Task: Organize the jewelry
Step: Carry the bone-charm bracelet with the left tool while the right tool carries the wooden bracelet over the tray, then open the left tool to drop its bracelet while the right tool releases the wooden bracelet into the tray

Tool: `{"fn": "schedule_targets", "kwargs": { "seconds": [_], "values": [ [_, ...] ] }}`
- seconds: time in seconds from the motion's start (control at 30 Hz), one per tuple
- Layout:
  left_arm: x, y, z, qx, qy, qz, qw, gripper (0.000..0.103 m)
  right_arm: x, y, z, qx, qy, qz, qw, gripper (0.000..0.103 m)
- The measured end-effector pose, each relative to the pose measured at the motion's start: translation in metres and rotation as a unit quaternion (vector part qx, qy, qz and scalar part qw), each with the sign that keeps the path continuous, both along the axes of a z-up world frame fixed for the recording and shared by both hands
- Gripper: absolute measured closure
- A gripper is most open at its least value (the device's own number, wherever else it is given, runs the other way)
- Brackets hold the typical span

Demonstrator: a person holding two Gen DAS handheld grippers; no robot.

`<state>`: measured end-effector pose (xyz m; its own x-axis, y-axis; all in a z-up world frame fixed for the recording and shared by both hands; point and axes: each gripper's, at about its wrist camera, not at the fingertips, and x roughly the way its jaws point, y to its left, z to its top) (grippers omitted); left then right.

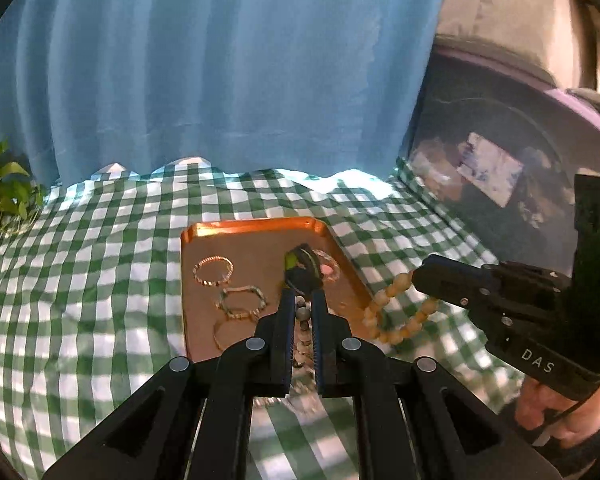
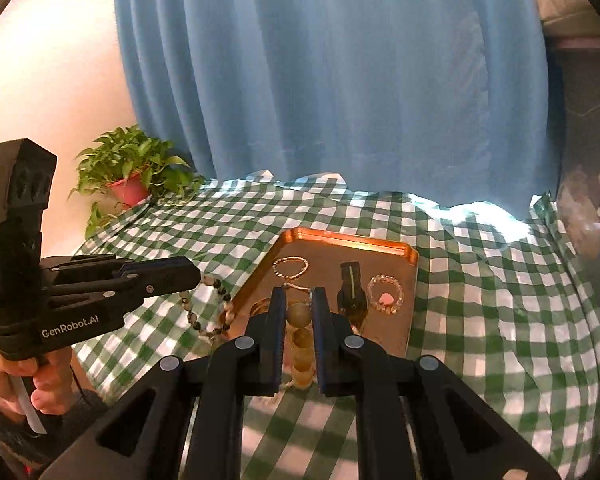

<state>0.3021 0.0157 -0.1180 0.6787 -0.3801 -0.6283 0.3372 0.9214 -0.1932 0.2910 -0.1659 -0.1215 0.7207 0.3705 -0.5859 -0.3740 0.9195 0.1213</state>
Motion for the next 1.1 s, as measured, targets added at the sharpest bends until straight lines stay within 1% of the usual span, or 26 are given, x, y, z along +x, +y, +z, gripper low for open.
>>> {"fn": "schedule_targets", "kwargs": {
  "seconds": [0.07,0.2,0.3,0.4,0.5,0.53,0.63,0.77,0.87,0.9,0.93,0.97,1.03,1.07,1.1],
  "values": [
    [0.017,-0.005,-0.011,0.01,0.002,0.005,0.9999,0.095,0.012,0.0,-0.007,-0.002,0.002,-0.003,1.0,0.092],
    [0.046,-0.018,-0.029,0.022,0.011,0.002,0.9997,0.095,0.045,-0.001,-0.021,0.001,0.015,-0.004,1.0,0.092],
    [0.063,-0.026,-0.037,0.017,0.013,-0.001,0.9998,0.095,0.066,-0.001,-0.025,0.006,0.015,-0.002,1.0,0.092],
    [0.081,-0.03,-0.041,-0.002,0.015,-0.001,0.9999,0.095,0.08,-0.002,-0.024,0.018,0.007,0.004,1.0,0.092],
    [0.098,-0.028,-0.048,-0.018,0.02,0.003,0.9996,0.095,0.093,-0.005,-0.024,0.017,-0.001,0.003,1.0,0.092],
    [0.101,-0.027,-0.05,-0.024,0.02,0.004,0.9995,0.095,0.1,-0.01,-0.027,0.026,0.003,0.001,1.0,0.092],
    [0.118,-0.02,-0.065,-0.059,0.038,-0.002,0.9976,0.095,0.109,-0.022,-0.037,0.04,0.016,-0.011,0.999,0.092],
    [0.142,-0.018,-0.089,-0.096,0.076,-0.008,0.9924,0.095,0.122,-0.028,-0.05,0.027,0.031,-0.024,0.999,0.092],
    [0.156,-0.012,-0.104,-0.14,0.107,-0.016,0.9842,0.095,0.131,-0.032,-0.066,0.03,0.057,-0.023,0.998,0.092],
    [0.162,-0.009,-0.111,-0.146,0.115,-0.012,0.9824,0.095,0.133,-0.034,-0.071,0.03,0.064,-0.024,0.997,0.092],
    [0.166,-0.007,-0.118,-0.14,0.124,-0.003,0.9823,0.095,0.135,-0.036,-0.076,0.034,0.07,-0.023,0.997,0.092],
    [0.171,-0.005,-0.123,-0.125,0.135,0.011,0.9828,0.095,0.139,-0.039,-0.082,0.055,0.083,-0.016,0.995,0.092],
    [0.175,-0.003,-0.131,-0.087,0.146,0.039,0.9847,0.095,0.145,-0.045,-0.09,0.072,0.099,-0.015,0.992,0.092],
    [0.177,-0.004,-0.134,-0.061,0.148,0.048,0.986,0.095,0.147,-0.048,-0.096,0.06,0.104,-0.024,0.992,0.092],
    [0.178,-0.007,-0.136,-0.043,0.147,0.051,0.9869,0.095,0.149,-0.049,-0.1,0.046,0.109,-0.032,0.992,0.092]
  ]
}}
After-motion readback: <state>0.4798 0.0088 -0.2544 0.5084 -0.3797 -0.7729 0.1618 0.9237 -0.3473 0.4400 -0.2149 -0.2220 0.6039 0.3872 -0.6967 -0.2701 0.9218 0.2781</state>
